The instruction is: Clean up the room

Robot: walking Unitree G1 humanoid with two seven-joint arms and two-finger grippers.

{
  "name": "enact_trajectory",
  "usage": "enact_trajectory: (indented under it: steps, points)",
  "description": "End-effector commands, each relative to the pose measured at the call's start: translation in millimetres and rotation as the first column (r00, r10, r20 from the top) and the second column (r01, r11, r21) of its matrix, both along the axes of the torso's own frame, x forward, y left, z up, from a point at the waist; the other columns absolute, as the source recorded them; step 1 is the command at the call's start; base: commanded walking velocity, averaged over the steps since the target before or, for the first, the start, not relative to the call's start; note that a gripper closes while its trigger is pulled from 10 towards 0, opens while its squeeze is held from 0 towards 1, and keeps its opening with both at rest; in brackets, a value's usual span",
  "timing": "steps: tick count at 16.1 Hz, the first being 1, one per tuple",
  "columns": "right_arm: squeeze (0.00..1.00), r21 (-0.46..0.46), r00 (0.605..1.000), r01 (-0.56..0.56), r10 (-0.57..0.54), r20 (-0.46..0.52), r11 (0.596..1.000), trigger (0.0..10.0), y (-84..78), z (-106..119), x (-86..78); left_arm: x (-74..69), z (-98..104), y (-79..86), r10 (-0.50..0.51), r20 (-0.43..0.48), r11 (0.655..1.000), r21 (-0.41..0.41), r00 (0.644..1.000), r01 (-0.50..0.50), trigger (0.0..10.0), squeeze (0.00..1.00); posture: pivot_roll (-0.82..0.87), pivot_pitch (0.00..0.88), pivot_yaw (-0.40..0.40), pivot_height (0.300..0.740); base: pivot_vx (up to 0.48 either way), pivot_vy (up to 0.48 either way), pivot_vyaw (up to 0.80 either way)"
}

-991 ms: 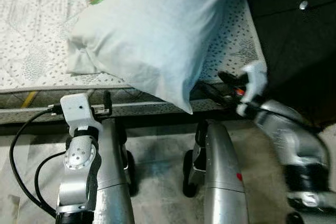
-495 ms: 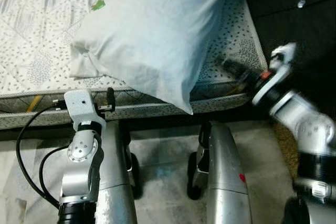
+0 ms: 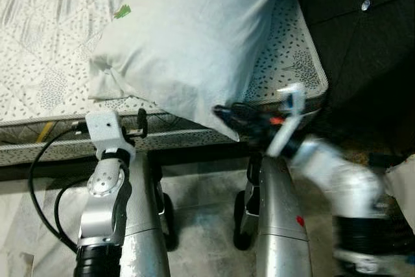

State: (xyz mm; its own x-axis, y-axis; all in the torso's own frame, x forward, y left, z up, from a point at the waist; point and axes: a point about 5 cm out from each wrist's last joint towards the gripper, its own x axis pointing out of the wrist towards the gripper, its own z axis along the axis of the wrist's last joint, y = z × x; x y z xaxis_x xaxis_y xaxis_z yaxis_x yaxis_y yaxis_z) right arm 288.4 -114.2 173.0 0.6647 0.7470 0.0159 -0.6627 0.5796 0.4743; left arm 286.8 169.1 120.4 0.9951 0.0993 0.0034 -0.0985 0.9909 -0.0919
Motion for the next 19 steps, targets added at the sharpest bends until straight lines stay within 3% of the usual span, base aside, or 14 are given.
enact_trajectory:
  steps: [1, 2, 5, 10, 13, 14, 15, 16, 19]
  points:
    - [0.00, -0.076, 0.995, 0.096, -0.093, 0.031, 0.993, 10.0, -2.2, -7.0, 4.1, -4.2, -8.7, 1.7, -0.004, -0.034, 1.000, -0.005, 0.999, 0.004, 10.0, 0.00, 0.05, 0.247, 0.031, 0.498, 0.000, 0.000, 0.00]
    - [0.00, -0.121, 0.986, 0.155, -0.145, 0.085, 0.981, 10.0, 6.7, -8.3, 7.3, -7.7, -10.2, 3.9, -0.002, -0.043, 1.000, 0.002, 0.999, 0.002, 10.0, 0.00, 0.06, 0.247, 0.027, 0.498, 0.000, 0.000, 0.00]
    - [0.00, -0.106, 0.973, 0.200, -0.185, 0.140, 0.974, 10.0, 16.5, -4.5, 6.6, -20.6, -15.2, 17.6, 0.058, -0.065, 0.998, 0.038, 0.996, -0.056, 10.0, 0.00, 0.08, 0.245, 0.019, 0.498, 0.000, 0.000, 0.00]
    - [0.00, -0.097, 0.942, 0.299, -0.277, 0.190, 0.949, 10.0, 18.1, -1.7, 19.4, -25.1, -17.8, 15.6, 0.064, -0.079, 0.998, 0.028, 0.995, -0.062, 10.0, 0.00, 0.09, 0.243, 0.016, 0.498, 0.000, 0.000, 0.00]
    - [0.00, -0.180, 0.918, 0.381, -0.347, 0.192, 0.907, 10.0, 30.6, -10.6, 32.5, -22.7, -14.6, 15.1, 0.066, -0.073, 0.998, 0.028, 0.995, -0.064, 10.0, 0.00, 0.10, 0.250, 0.018, 0.498, 0.000, 0.000, 0.00]
    - [0.00, -0.211, 0.913, 0.399, -0.367, 0.178, 0.892, 8.3, 38.7, -15.6, 37.8, -22.7, -13.0, 17.1, 0.071, -0.069, 0.997, 0.031, 0.995, -0.068, 10.0, 0.00, 0.11, 0.254, 0.019, 0.498, 0.000, 0.000, 0.00]
    - [0.00, -0.220, 0.920, 0.387, -0.360, 0.155, 0.895, 0.7, 48.4, -18.0, 40.5, -23.1, -11.8, 19.4, 0.075, -0.067, 0.997, 0.034, 0.995, -0.072, 10.0, 0.00, 0.12, 0.256, 0.019, 0.498, 0.000, 0.000, 0.00]
    - [0.00, -0.224, 0.926, 0.374, -0.348, 0.149, 0.900, 0.0, 55.2, -17.6, 41.9, -23.6, -11.1, 21.2, 0.079, -0.066, 0.996, 0.037, 0.995, -0.077, 10.0, 0.00, 0.12, 0.258, 0.018, 0.498, 0.000, 0.000, 0.00]
    - [0.00, -0.180, 0.924, 0.377, -0.357, 0.136, 0.908, 0.0, 70.0, -10.0, 48.5, -24.5, -11.3, 23.0, 0.092, -0.069, 0.995, 0.035, 0.993, -0.090, 10.0, 0.00, 0.12, 0.259, 0.016, 0.498, 0.000, 0.000, 0.00]
